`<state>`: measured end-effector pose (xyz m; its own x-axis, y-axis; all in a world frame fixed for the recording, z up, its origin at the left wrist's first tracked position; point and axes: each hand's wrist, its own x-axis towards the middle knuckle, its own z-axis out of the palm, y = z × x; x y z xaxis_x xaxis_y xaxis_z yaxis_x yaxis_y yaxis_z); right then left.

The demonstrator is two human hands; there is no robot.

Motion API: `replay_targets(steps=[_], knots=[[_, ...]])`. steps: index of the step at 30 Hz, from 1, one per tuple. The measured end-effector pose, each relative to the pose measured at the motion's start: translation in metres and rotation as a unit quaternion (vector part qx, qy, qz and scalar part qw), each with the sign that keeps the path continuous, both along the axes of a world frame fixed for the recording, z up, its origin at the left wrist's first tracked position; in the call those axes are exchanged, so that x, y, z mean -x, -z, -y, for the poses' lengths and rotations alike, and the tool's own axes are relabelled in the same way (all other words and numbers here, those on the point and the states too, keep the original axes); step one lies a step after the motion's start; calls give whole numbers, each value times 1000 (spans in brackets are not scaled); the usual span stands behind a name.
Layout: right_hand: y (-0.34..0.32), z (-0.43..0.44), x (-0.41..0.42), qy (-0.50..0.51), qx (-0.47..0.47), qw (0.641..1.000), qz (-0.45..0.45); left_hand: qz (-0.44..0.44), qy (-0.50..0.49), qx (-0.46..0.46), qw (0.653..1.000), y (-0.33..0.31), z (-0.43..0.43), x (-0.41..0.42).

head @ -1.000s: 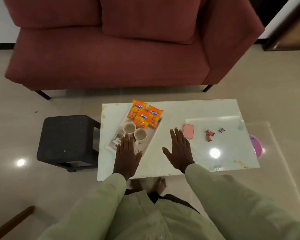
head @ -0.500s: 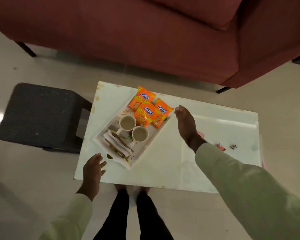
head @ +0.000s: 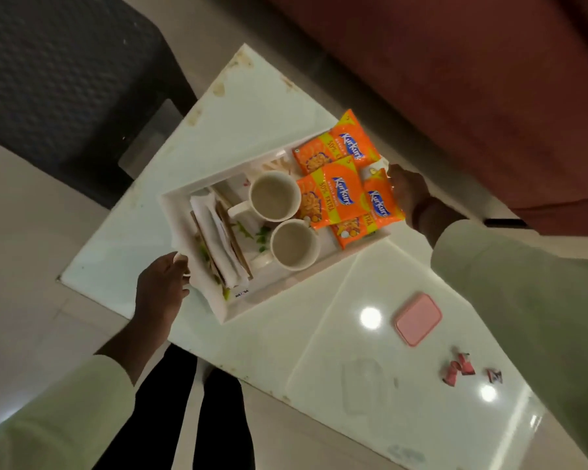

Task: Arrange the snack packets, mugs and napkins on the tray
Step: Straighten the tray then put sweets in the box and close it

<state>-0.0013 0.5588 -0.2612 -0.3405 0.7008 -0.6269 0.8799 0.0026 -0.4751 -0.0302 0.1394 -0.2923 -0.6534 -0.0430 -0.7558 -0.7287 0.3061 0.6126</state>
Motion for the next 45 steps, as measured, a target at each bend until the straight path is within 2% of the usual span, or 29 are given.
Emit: replay_targets(steps=[7, 13, 20, 26, 30, 35, 45], knots=[[9, -1, 19, 30, 57, 998, 27, 16, -60, -26, 998, 9, 3, -2], [-2, 4, 13, 62, 55, 996, 19, -31, 10, -14, 999, 4, 10, 8], [-5, 22, -57, 166, 96, 981, -38, -93, 137, -23, 986, -20, 4, 72], [-2, 70, -116, 301, 131, 940, -91, -121, 213, -12, 969, -27, -29, 141], [8, 102, -139, 351, 146, 915, -137, -151, 282, 18, 947, -21, -54, 174], [20, 118, -147, 377, 151, 899, -165, -137, 313, 58, 938, -11, -72, 191], [32, 121, -145, 384, 155, 898, -149, -119, 309, 73, 941, 11, -70, 192]])
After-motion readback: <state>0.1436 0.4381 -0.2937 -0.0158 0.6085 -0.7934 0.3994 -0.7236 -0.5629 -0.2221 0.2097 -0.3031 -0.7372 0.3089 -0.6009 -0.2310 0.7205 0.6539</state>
